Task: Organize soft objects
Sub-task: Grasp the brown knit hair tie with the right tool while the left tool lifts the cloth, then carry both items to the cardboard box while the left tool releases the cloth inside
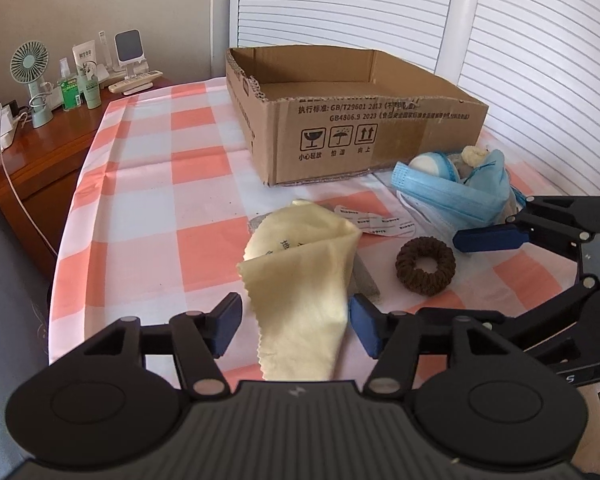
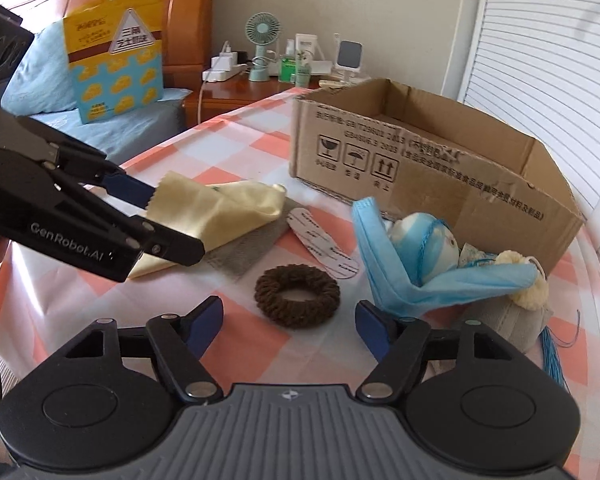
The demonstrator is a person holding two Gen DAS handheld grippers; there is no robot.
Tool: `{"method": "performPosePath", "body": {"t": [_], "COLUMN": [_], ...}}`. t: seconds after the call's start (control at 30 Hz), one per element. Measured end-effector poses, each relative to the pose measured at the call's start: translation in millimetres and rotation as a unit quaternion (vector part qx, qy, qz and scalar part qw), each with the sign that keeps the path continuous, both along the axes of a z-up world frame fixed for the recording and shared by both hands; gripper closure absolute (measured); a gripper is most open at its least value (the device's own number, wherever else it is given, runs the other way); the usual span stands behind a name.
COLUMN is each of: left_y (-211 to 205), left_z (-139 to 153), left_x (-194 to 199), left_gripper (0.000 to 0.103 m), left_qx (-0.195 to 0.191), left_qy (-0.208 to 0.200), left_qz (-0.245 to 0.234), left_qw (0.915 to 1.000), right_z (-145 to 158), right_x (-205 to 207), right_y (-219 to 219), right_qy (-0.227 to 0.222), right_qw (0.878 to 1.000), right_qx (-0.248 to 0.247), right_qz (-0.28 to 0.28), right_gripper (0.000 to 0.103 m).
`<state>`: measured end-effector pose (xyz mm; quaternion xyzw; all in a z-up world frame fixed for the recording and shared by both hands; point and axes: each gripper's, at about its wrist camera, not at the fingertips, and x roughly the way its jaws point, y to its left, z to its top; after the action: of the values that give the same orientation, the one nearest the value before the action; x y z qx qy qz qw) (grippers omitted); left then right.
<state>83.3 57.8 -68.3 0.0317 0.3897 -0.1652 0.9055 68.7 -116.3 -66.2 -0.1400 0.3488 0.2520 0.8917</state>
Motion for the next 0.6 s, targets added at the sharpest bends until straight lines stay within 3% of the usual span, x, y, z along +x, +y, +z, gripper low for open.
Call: {"method": "performPosePath", "body": {"t": [0.13, 0.2, 0.23, 0.27, 0.43, 0.6], "left_y": [-3.4, -3.0, -2.5, -1.6, 5.2, 10.1], "left_z": [-3.5, -2.2, -1.7, -1.0, 5.8, 16.8], "left_x": [9.4, 10.5, 11.0, 11.0, 8.1, 3.4], "left_gripper": [0.045, 0.054, 0.065, 0.069, 0.080, 0.090], "left_qx": [-0.002, -0.011, -0.015, -0.018, -0.021, -0.015], "left_qy": [-0.001, -0.001, 0.001, 0.003, 0.001, -0.007], "left_qz": [-0.004, -0.007, -0.011, -0.011, -0.007, -0.007], "left_qw": [1.0000, 0.9999, 0.9998, 0.9998, 0.9998, 0.9998], "right_z": [-2.0, -2.4, -2.3, -2.0, 0.1, 0.9], "right_x": [6.0, 8.7, 9.3, 10.0, 12.6, 10.9], "right_y": [-4.8, -4.6, -3.8, -3.1, 0.4, 4.6], "right_qy": [0.008, 0.009, 0.008, 0.008, 0.006, 0.000], "right_qw": [1.000, 1.000, 0.999, 0.999, 0.999, 1.000], "right_qx": [0.017, 0.023, 0.024, 0.025, 0.028, 0.017], "right_qz": [-0.015, -0.019, -0.019, -0.018, -0.018, -0.017], "right_gripper": [0.032, 0.034, 0.037, 0.038, 0.052, 0.059]}}
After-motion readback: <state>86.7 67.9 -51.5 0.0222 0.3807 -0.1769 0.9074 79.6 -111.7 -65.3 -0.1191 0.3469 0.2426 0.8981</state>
